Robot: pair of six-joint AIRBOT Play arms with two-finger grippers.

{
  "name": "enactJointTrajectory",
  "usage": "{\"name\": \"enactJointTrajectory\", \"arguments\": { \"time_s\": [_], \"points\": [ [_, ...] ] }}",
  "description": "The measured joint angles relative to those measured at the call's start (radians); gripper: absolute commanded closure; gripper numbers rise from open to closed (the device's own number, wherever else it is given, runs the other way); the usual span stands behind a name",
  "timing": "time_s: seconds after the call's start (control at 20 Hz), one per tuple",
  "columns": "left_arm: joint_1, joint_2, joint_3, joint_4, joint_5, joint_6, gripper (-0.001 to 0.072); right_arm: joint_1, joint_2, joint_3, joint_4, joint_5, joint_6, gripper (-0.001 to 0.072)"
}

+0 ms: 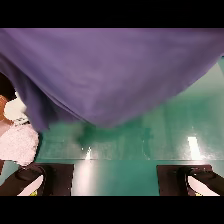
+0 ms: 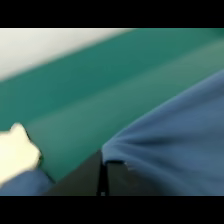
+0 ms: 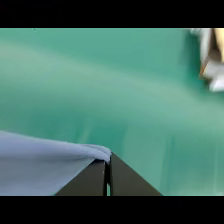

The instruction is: Fold the shirts.

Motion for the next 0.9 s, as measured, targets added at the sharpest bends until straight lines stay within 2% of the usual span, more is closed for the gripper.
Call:
{"name": "enactJointTrajectory", "arguments": {
  "time_s": [0.15, 0.3, 0.45, 0.7, 0.9],
  "points": [
    [0.0, -0.1, -0.169, -0.03, -0.05, -0.002, 0.0684, -0.001, -0.118, -0.078, 0.003, 0.041, -0.001, 0.07],
    [0.0, -0.225, -0.385, -0.05, -0.032, -0.001, 0.0683, -0.001, -0.246, -0.168, 0.008, 0.032, -0.026, 0.0699],
    [0.0, -0.366, -0.531, -0.049, 0.097, 0.014, 0.0683, -0.001, -0.367, -0.215, 0.01, -0.042, -0.04, 0.0699],
    [0.0, -0.509, -0.595, -0.032, 0.366, 0.008, 0.0683, -0.001, -0.525, -0.18, 0.014, -0.172, -0.051, 0.0699],
    [0.0, -0.54, -0.603, -0.006, 0.463, -0.004, 0.0684, -0.001, -0.586, -0.14, 0.018, -0.217, -0.052, 0.0698]
  ]
}}
